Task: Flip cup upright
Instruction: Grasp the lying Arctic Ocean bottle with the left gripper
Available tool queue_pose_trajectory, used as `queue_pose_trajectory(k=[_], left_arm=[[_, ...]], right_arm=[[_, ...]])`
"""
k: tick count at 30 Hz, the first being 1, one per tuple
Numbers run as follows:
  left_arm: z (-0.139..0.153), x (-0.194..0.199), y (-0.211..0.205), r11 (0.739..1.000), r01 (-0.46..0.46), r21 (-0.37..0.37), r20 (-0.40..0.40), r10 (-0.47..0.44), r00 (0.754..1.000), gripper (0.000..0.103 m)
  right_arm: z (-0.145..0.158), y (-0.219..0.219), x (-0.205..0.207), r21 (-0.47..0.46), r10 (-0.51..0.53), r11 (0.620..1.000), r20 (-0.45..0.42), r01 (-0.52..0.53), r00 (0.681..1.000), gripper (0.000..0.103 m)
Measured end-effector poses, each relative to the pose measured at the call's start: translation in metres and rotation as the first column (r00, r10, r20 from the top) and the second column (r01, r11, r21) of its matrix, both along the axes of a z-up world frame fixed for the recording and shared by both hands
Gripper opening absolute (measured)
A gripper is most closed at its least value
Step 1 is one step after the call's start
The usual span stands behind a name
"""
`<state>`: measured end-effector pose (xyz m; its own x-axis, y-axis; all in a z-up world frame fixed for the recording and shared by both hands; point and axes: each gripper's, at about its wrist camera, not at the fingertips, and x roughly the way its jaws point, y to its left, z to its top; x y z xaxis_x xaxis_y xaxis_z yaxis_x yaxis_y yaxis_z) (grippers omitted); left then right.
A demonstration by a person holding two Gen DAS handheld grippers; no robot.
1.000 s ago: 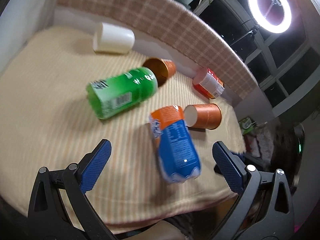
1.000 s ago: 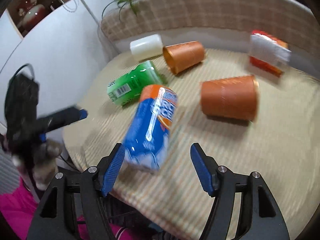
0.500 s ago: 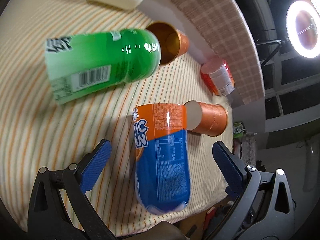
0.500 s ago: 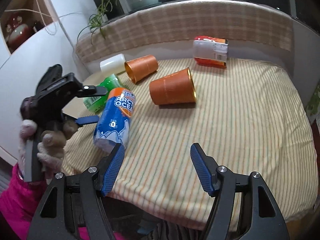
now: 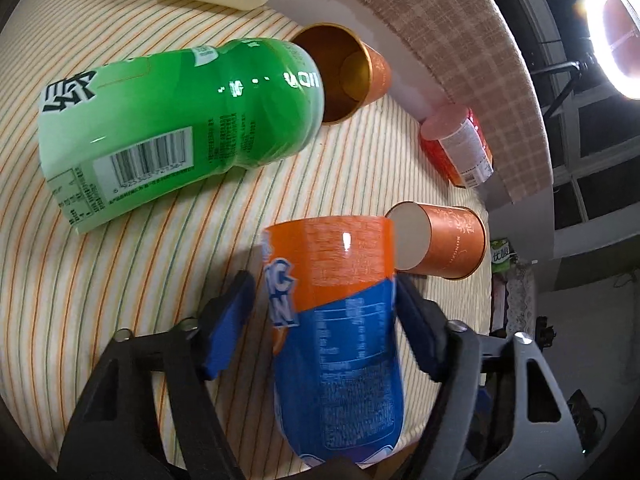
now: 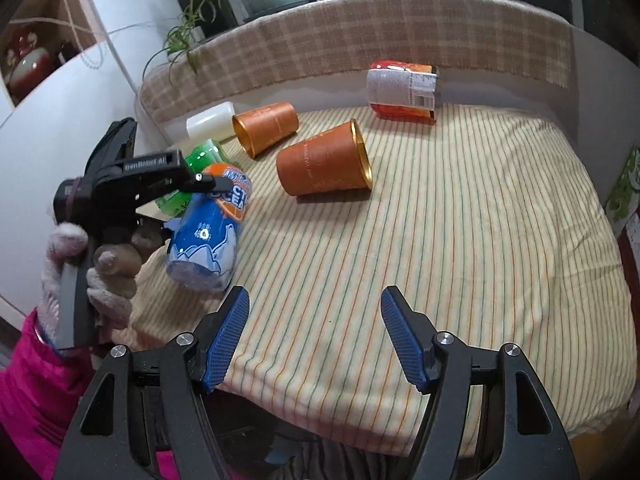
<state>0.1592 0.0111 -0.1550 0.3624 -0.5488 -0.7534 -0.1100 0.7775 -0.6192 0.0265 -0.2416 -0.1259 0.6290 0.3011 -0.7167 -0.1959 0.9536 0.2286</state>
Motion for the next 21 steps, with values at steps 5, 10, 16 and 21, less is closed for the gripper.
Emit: queue_pose_trajectory(k=[5,10,16,21], left_arm=[[0.007,-0.004,-0.007,0.999,0.019,0.03,0.035,-0.02,0.999,0.063],[0.019,-0.012,-0.019,0.995,0.046,0.085,0.093,-0.054,0.994,0.063],[0.042,-0.029,-0.039,0.979,0.075,0.19,0.203,-0.114,0.973,0.062],[0.059,-0.042,-0.054,0.957,0.091,0.274,0.285,-0.171,0.943,0.062]], right_arm=[[0.002,-0.005,-0.002,-0.011,-0.028,1.0,0.026,0.028,0.999,0.068],[0.0,-0.009,-0.003,-0.01,-0.041,0.999,0.028,0.041,0.999,0.068],[-0.002,-0.014,-0.003,-0.008,-0.057,0.998,0.028,0.057,0.998,0.068],[-0.003,-0.016,-0.003,-0.005,-0.069,0.998,0.026,0.069,0.997,0.068]])
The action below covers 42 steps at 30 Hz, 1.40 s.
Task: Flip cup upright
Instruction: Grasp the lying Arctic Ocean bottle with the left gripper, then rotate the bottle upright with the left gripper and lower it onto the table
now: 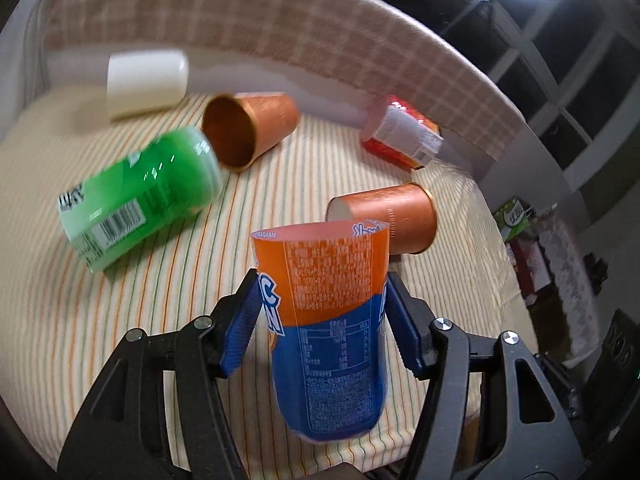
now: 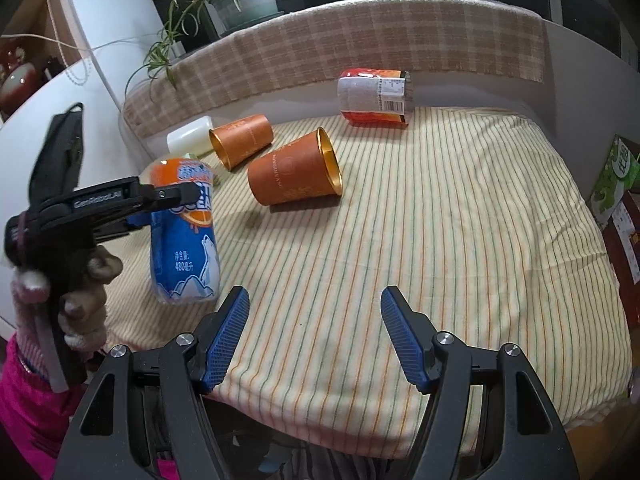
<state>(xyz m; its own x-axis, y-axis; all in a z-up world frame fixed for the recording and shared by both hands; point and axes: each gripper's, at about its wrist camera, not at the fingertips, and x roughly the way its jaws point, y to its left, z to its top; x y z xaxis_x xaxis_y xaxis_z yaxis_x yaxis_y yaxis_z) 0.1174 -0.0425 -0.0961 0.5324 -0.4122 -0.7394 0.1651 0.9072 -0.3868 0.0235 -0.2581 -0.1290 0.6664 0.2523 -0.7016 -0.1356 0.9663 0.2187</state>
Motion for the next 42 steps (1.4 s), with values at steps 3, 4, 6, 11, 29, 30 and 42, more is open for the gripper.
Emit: queue_pose_trajectory(k=[3,4,6,11,29,30,42], left_arm=[[0.008,-0.006,-0.009,0.999,0.014,0.041,0.052,-0.017,0.998,0.062],[0.01,-0.007,-0.01,0.999,0.018,0.049,0.064,-0.021,0.998,0.062],[0.013,-0.01,-0.012,0.998,0.023,0.063,0.082,-0.028,0.996,0.062],[0.018,-0.015,-0.015,0.995,0.028,0.093,0.122,-0.04,0.992,0.061],[0.015,-0.036,-0.04,0.973,0.083,0.217,0.207,-0.129,0.97,0.061],[0.015,-0.038,-0.041,0.971,0.086,0.222,0.21,-0.134,0.968,0.061],[0.015,-0.047,-0.043,0.97,0.141,0.197,0.188,-0.178,0.966,0.066]], right_arm=[[-0.001,-0.001,-0.001,0.003,-0.007,1.0,-0.002,0.007,1.0,0.068],[-0.001,-0.001,-0.002,0.002,-0.01,1.0,-0.002,0.01,1.0,0.068],[-0.001,-0.002,-0.004,0.002,-0.015,1.0,-0.001,0.015,1.0,0.068],[-0.001,-0.001,-0.007,0.001,-0.029,1.0,0.005,0.029,1.0,0.068],[-0.003,-0.004,-0.007,0.008,-0.049,0.999,-0.003,0.05,0.999,0.068],[-0.003,-0.004,-0.007,0.01,-0.051,0.999,-0.003,0.051,0.999,0.068],[-0.003,-0.004,-0.008,0.013,-0.054,0.998,-0.002,0.054,0.999,0.068]])
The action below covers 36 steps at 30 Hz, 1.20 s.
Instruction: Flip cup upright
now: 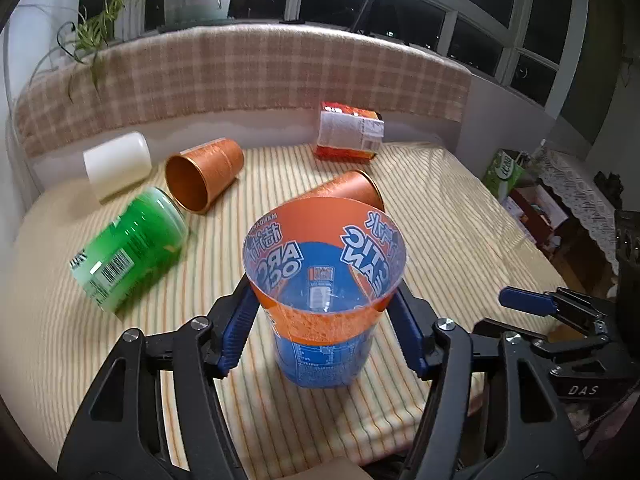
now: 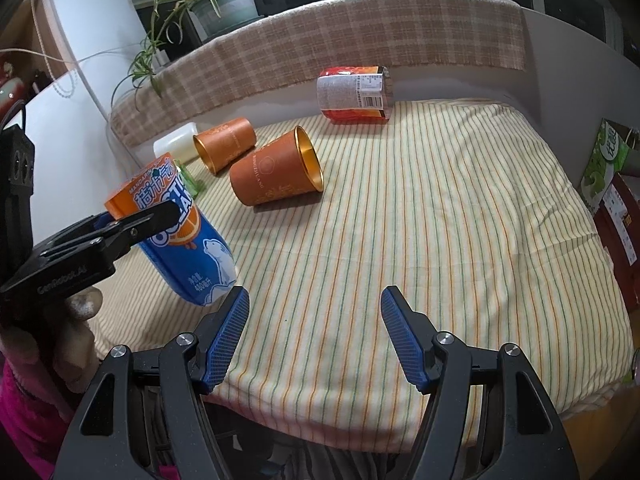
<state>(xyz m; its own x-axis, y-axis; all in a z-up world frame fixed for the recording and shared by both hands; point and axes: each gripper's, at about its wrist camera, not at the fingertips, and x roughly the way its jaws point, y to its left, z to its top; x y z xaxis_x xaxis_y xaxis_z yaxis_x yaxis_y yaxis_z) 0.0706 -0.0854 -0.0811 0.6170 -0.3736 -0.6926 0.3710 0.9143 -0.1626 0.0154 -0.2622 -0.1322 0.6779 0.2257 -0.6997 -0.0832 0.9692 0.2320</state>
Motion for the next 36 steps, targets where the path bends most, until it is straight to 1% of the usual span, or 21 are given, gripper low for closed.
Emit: queue_pose_trajectory(k=[4,5,7,10,13,18,26,29,31,35,36], left_arm=[[-0.001,-0.004,-0.002,1.0,0.016,0.007,-0.002,-0.016,1.0,0.067],[-0.002,-0.006,-0.003,1.0,0.02,0.009,-0.005,-0.02,1.0,0.069],[-0.001,-0.008,-0.003,1.0,0.023,0.01,0.001,-0.023,1.0,0.082],[0.0,-0.012,-0.003,0.999,0.031,0.009,0.01,-0.031,0.999,0.084],[0.001,-0.014,0.0,0.999,0.032,0.012,0.014,-0.032,0.999,0.09],[0.0,-0.02,0.006,0.999,0.024,0.027,0.023,-0.024,0.999,0.09],[0.002,-0.039,0.032,0.999,-0.005,0.041,0.046,0.003,0.999,0.09],[0.008,-0.048,0.045,0.998,-0.039,0.039,0.073,0.037,0.997,0.09],[0.015,-0.056,0.056,0.997,-0.078,0.028,0.113,0.074,0.991,0.09],[0.029,-0.071,0.076,0.987,-0.161,0.005,0.198,0.157,0.968,0.09],[0.034,-0.076,0.082,0.982,-0.189,-0.01,0.226,0.186,0.956,0.09]], right_arm=[[0.001,0.0,-0.002,-0.002,0.001,1.0,0.004,-0.001,1.0,0.068],[0.001,0.0,-0.002,-0.002,0.0,1.0,0.004,0.0,1.0,0.068],[0.001,0.0,-0.003,0.0,-0.001,1.0,0.005,0.001,1.0,0.068],[0.002,0.0,-0.004,0.0,-0.003,1.0,0.007,0.003,1.0,0.068],[0.003,0.001,-0.005,-0.002,-0.004,1.0,0.011,0.004,1.0,0.068],[0.008,0.003,-0.009,-0.015,-0.014,1.0,0.035,0.014,0.999,0.068],[0.022,0.011,-0.015,-0.06,-0.037,0.997,0.104,0.043,0.994,0.068],[0.027,0.018,-0.017,-0.104,-0.044,0.993,0.143,0.059,0.989,0.068],[0.031,0.023,-0.02,-0.128,-0.048,0.989,0.17,0.07,0.984,0.068],[0.039,0.03,-0.023,-0.162,-0.054,0.983,0.219,0.091,0.974,0.069],[0.04,0.031,-0.025,-0.169,-0.055,0.981,0.231,0.095,0.971,0.07]])
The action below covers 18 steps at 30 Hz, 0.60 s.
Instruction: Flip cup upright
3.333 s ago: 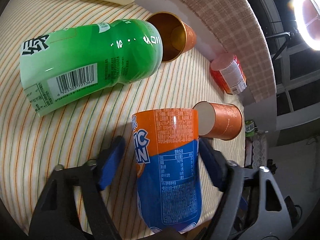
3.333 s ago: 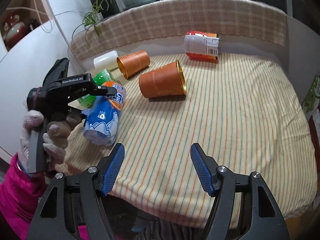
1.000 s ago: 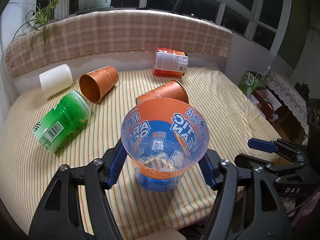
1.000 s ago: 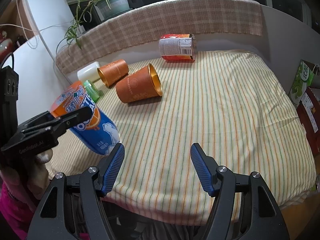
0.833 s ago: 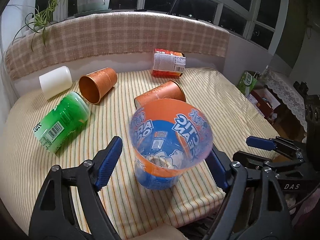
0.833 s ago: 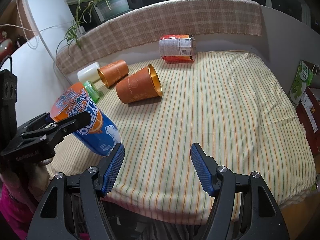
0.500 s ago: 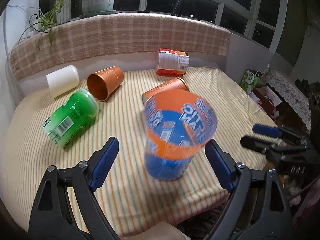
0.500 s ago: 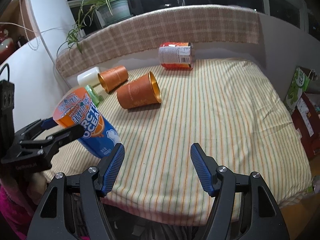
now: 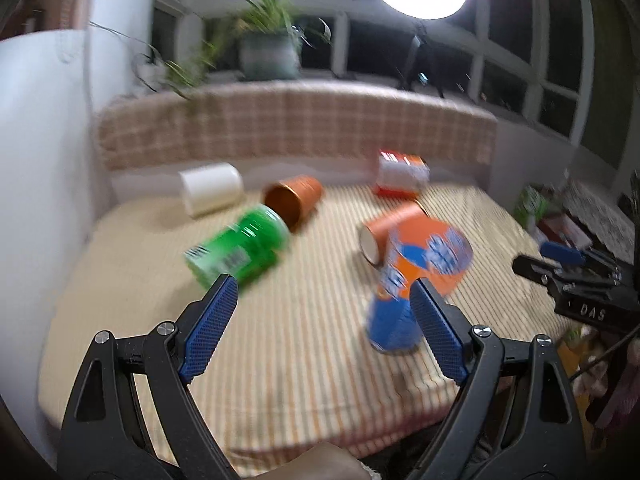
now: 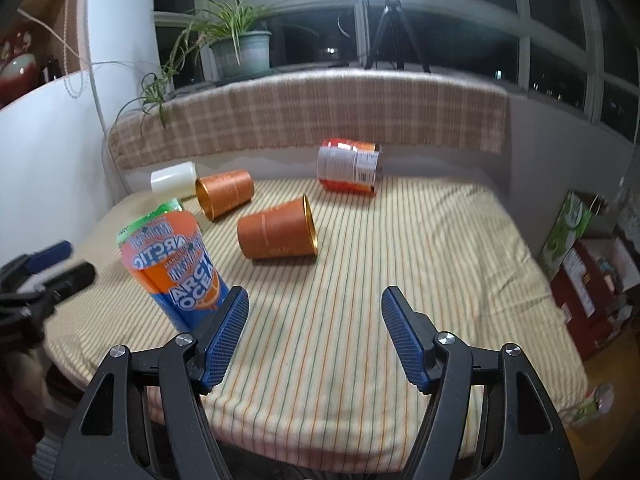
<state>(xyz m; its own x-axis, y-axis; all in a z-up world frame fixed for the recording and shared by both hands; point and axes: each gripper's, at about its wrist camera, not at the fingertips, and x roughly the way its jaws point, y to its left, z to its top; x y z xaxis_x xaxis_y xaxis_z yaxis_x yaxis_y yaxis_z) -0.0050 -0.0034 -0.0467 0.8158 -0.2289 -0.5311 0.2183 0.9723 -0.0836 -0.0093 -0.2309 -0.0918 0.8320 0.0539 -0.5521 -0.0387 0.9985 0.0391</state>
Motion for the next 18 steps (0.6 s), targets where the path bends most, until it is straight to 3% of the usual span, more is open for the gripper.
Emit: queue_pose_trajectory(k=[6,11,18], left_arm=[[0.022,-0.02,0.021,0.994,-0.106,-0.011,0.144,0.107,0.984,0.09],[0.029,-0.033,0.024,0.991,-0.137,-0.009,0.225,0.136,0.965,0.102],[0.03,-0.039,0.022,0.99,-0.141,-0.005,0.241,0.138,0.961,0.102]], right_arm=[[0.011,0.007,-0.01,-0.042,-0.039,0.998,0.087,0.043,0.995,0.075],[0.02,0.008,-0.02,-0.037,-0.089,0.995,0.158,0.096,0.983,0.08],[0.024,0.007,-0.028,-0.036,-0.138,0.988,0.21,0.149,0.968,0.08]])
